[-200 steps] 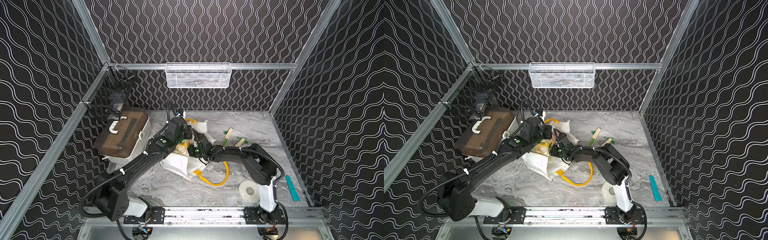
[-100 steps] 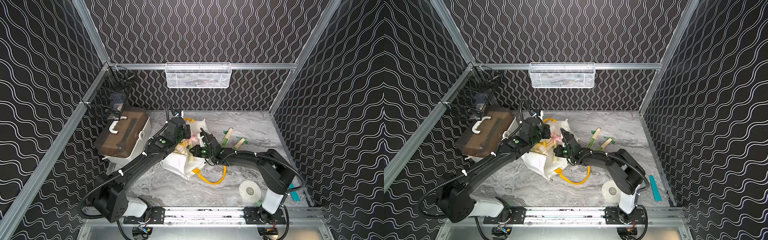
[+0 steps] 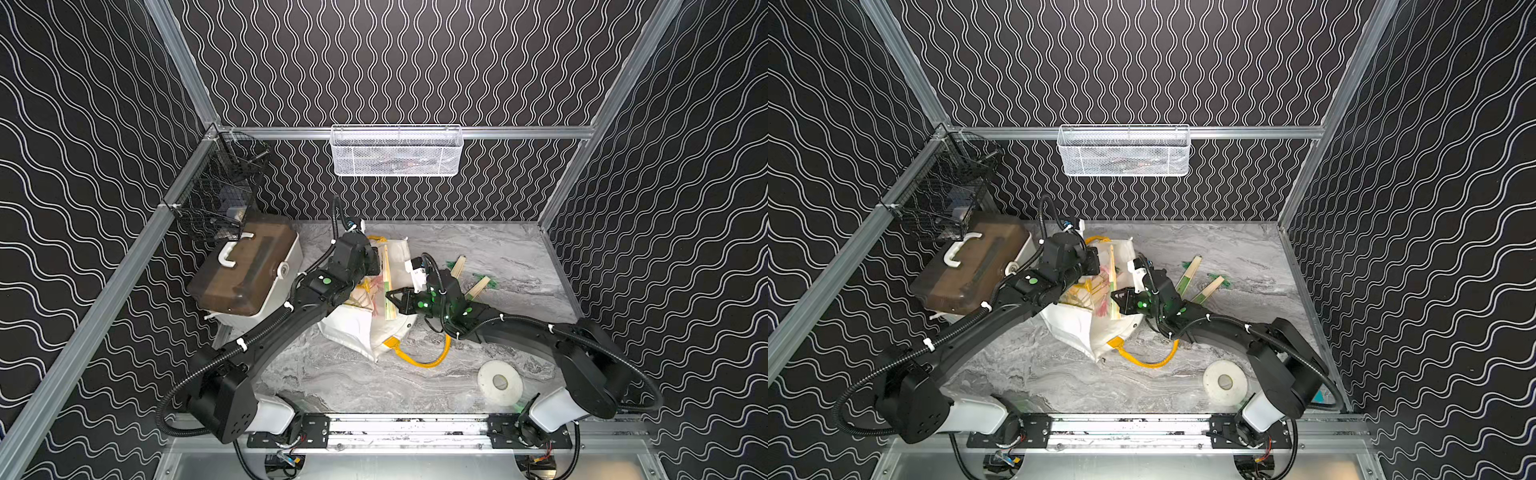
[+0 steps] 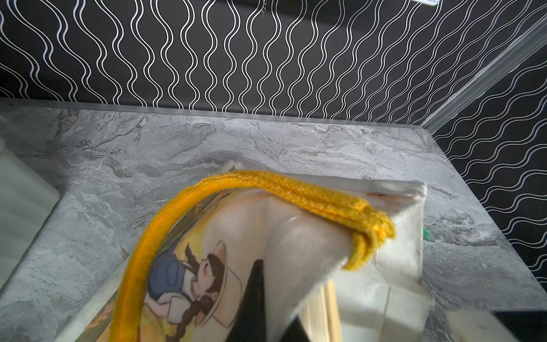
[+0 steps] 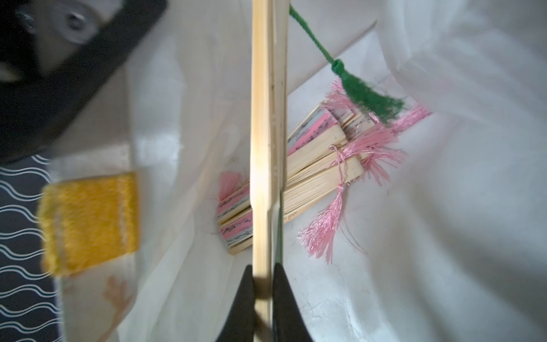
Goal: Take out the folding fans from the tote bags
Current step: Pick up the folding fan from the canvas bag.
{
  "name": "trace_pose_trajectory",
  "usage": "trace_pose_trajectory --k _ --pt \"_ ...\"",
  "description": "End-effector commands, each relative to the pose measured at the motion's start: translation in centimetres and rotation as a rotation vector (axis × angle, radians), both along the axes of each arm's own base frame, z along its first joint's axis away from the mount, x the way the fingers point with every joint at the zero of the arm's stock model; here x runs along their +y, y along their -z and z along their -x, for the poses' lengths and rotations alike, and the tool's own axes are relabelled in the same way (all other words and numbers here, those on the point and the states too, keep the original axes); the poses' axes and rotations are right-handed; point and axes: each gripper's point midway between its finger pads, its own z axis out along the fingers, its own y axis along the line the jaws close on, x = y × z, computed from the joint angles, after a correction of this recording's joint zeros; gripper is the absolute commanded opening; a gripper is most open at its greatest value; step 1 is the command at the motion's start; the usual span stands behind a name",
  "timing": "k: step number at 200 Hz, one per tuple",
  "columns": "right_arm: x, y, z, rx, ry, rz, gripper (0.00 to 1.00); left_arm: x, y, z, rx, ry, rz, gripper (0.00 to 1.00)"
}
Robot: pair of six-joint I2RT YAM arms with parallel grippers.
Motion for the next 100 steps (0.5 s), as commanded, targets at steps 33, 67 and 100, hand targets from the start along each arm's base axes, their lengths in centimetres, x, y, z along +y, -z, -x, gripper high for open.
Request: trace_pose_trajectory --k 33,67,100 --pt "-3.1 -5.1 1.3 -0.177 0.001 -0.025 0.1 1.0 -1.2 -0.3 -0.035 -0.032 0.01 0.0" --pt "-7.4 -8.1 1.1 -0.202 0.129 -0.045 0.09 1.2 -1.5 -0.1 -0.047 -0.031 0.024 0.0" --pt "-12.4 -10.9 -0.2 -0.204 0.267 -0.082 0.09 1.2 -1.4 -0.2 -0.041 -0.027 0.025 0.0"
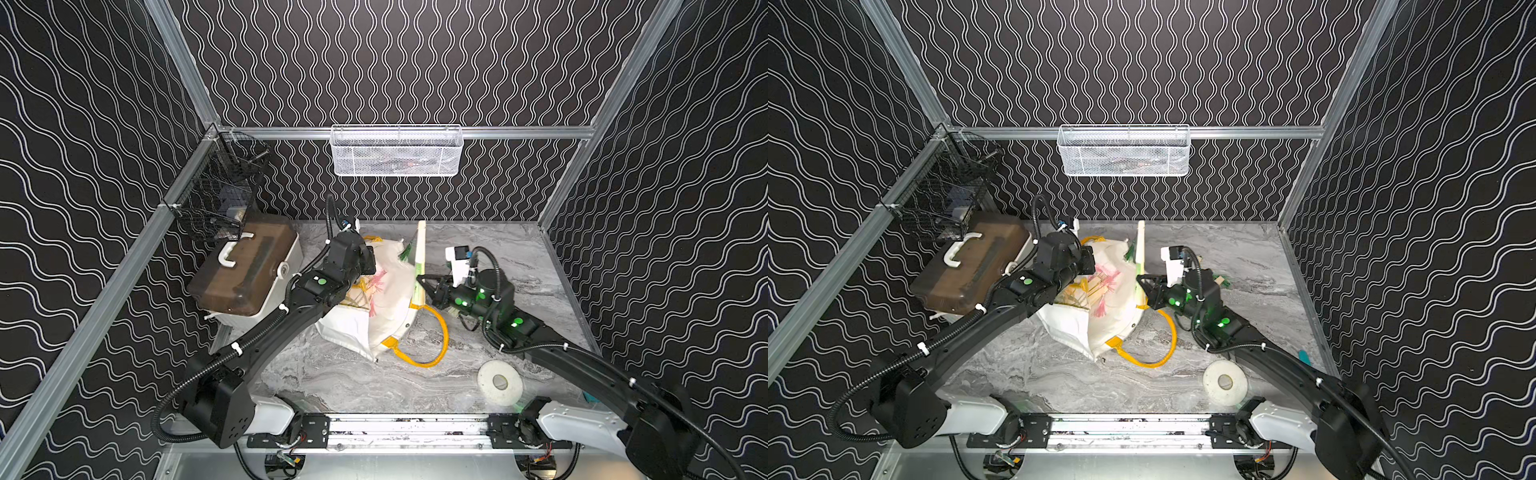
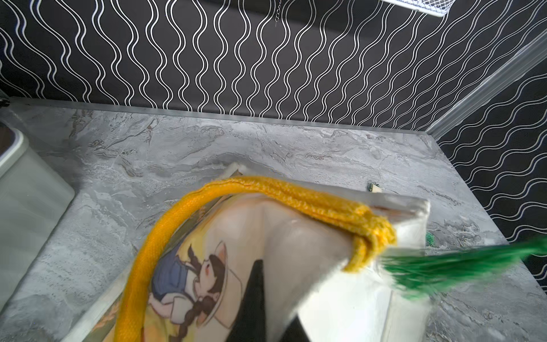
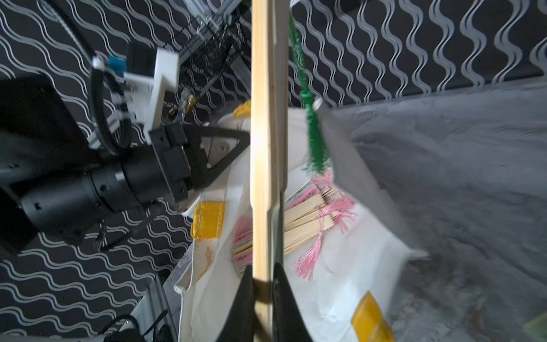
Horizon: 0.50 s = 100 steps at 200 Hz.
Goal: Take out the folding fans from the tote bags
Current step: Pick up the folding fan from the canvas bag.
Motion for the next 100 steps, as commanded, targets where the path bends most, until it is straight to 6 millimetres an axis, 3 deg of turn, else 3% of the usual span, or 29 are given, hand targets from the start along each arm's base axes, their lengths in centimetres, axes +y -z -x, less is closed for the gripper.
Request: trace_pose_trajectory --k 1,26,36,100 --pt "-3.2 -0.8 -0.9 0.036 0.105 -0.017 0.09 0.0 -1.0 -0.3 -0.034 -0.005 0.02 0.0" --pt "-7.4 -1.7 -2.2 0.051 0.226 -0.026 0.09 0.0 -1.0 -0.4 -0.037 -0.004 0.021 0.0" --pt "-10.1 -1.4 -3.4 0.075 0.315 -0.019 0.09 0.0 -1.1 -0.3 -0.038 -0.004 0.021 0.0" --pt "-21.5 4.1 -6.8 0.313 0.685 -0.024 0.08 -0.1 -1.3 -0.2 -0.038 0.007 0.025 0.0"
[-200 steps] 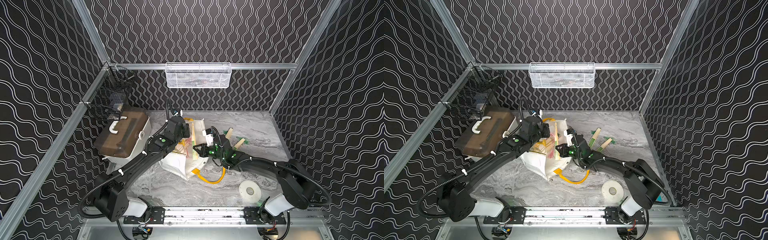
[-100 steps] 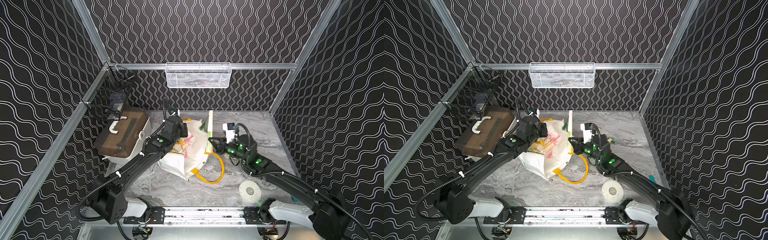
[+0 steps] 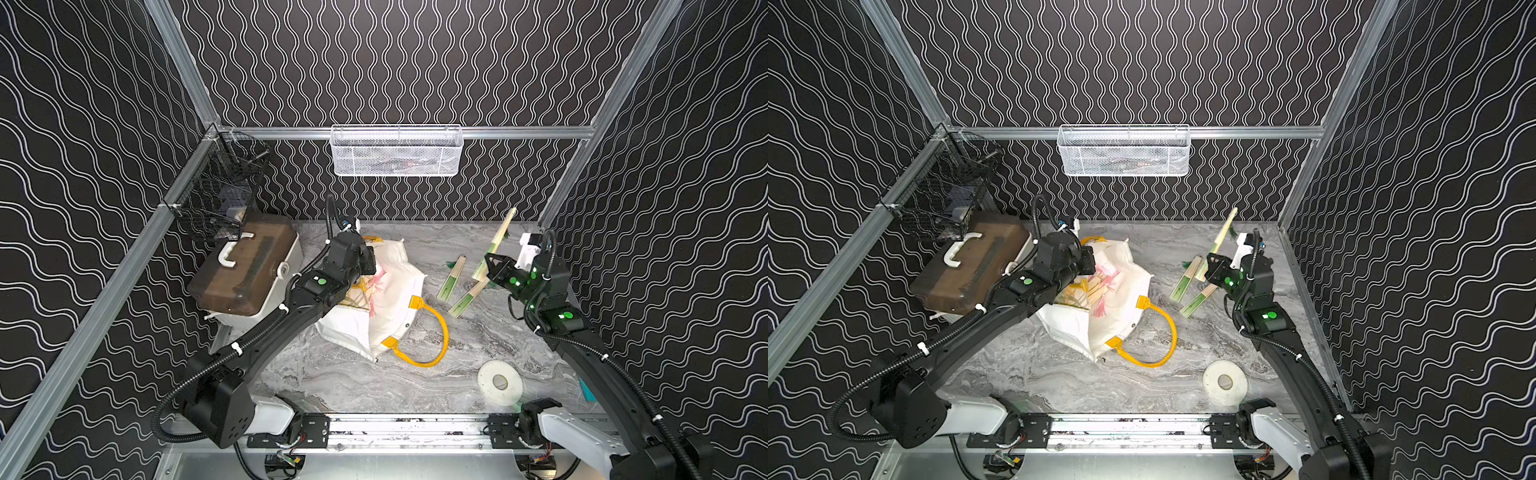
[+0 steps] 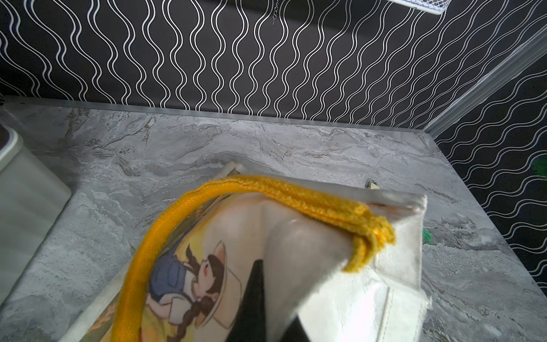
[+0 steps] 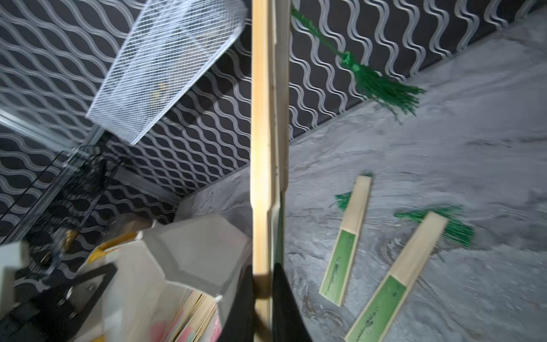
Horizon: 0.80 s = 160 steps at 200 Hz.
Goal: Take out the folding fans from the tote bags
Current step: Pick up the folding fan from the canvas bag, then place the folding fan at the center of the board, then adjust the folding fan at the center of the board.
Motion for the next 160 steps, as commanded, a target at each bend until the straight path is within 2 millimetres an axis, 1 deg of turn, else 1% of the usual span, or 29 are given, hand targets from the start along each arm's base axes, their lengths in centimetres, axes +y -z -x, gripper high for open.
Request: trace_pose_trajectory --k 1,11,38,53,64,79,96,126,142,160 --pt "-3.2 2.9 -0.4 0.115 0.109 -0.05 0.09 0.0 -1.3 -0.3 -0.042 -0.001 0.023 0.0" --pt "-4.6 4.1 -0.7 0.144 0.144 -0.089 0.08 0.0 -1.3 -0.3 -0.04 -0.001 0.024 0.0" --pt "-7.7 7.5 -1.7 0.209 0.191 -0.238 0.1 0.0 -1.3 -0.3 -0.04 0.001 0.023 0.0" --pt "-8.9 9.4 -2.1 0.243 0.198 -0.302 0.1 -0.1 -1.4 -0.3 -0.042 0.004 0.026 0.0" --pt "-9.3 10.8 -2.3 0.267 0.195 -0.33 0.1 -0.1 -1.4 -0.2 -0.041 0.004 0.027 0.0" --pt "-9.4 12.5 -2.5 0.297 0.188 -0.356 0.11 -0.1 -1.5 -0.2 -0.042 0.006 0.028 0.0" --pt "-9.0 13.9 -2.6 0.311 0.16 -0.382 0.11 -0.1 -1.4 -0.2 -0.039 0.005 0.029 0.0" --pt "-8.3 17.4 -2.0 0.393 0.15 -0.419 0.11 -0.3 -1.3 -0.3 -0.039 0.011 0.034 0.0" --pt "-7.8 18.7 -1.8 0.428 0.13 -0.439 0.11 -0.3 -1.4 -0.3 -0.039 0.011 0.035 0.0" --pt "-7.2 19.6 -1.5 0.456 0.105 -0.47 0.11 -0.4 -1.4 -0.3 -0.039 0.012 0.039 0.0"
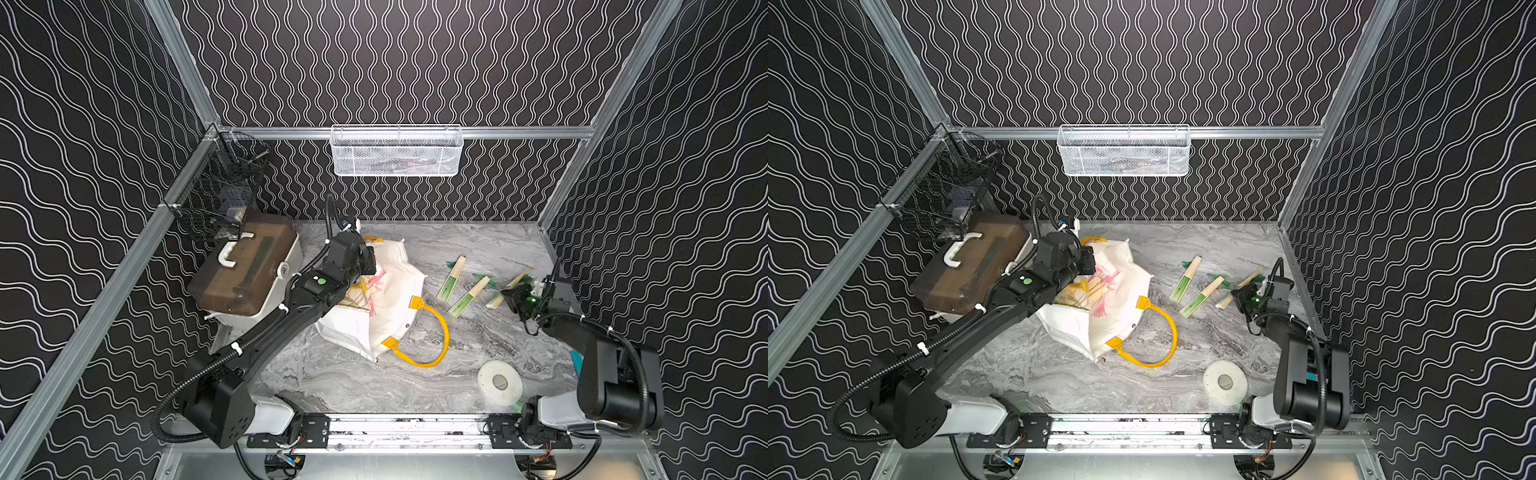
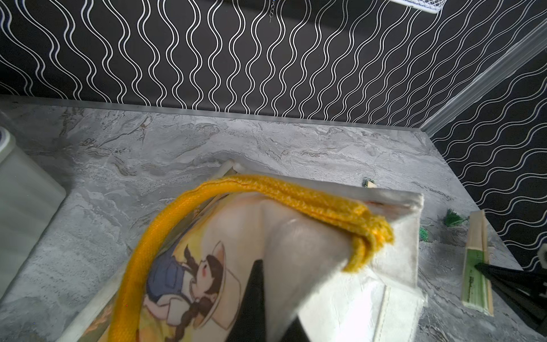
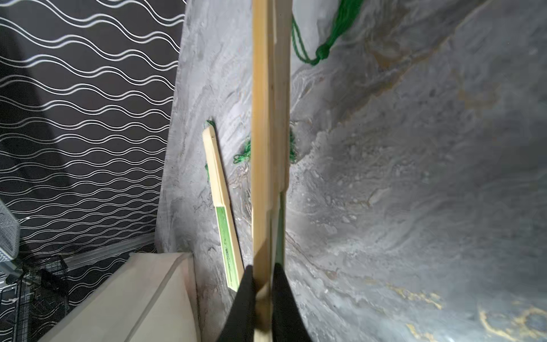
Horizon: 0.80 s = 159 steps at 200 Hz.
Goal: Take out the folding fans from the tote bags
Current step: Adjust the folding fan at the center of the board.
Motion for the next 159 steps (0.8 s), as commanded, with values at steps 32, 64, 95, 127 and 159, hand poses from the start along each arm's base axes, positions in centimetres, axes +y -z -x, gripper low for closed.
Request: trace_pose_trajectory --k 32,64,95,127,159 --pt "2.2 1.0 0.4 0.012 -0.081 -0.098 0.11 -0.3 -1.4 -0.5 -0.045 0.0 0.034 0.0" --pt "3.7 2.5 1.2 0.082 -0.142 -0.119 0.11 -0.4 -1.3 -0.6 -0.045 0.002 0.034 0.0" --pt "5.2 4.0 1.7 0.143 -0.196 -0.124 0.12 -0.4 -1.4 -0.6 -0.047 0.001 0.036 0.0" --pt "5.5 4.9 1.3 0.153 -0.204 -0.126 0.12 -0.3 -1.4 -0.5 -0.048 0.001 0.037 0.0" --pt "6.1 5.5 0.2 0.146 -0.255 -0.123 0.12 -0.4 -1.4 -0.5 -0.047 0.006 0.038 0.0"
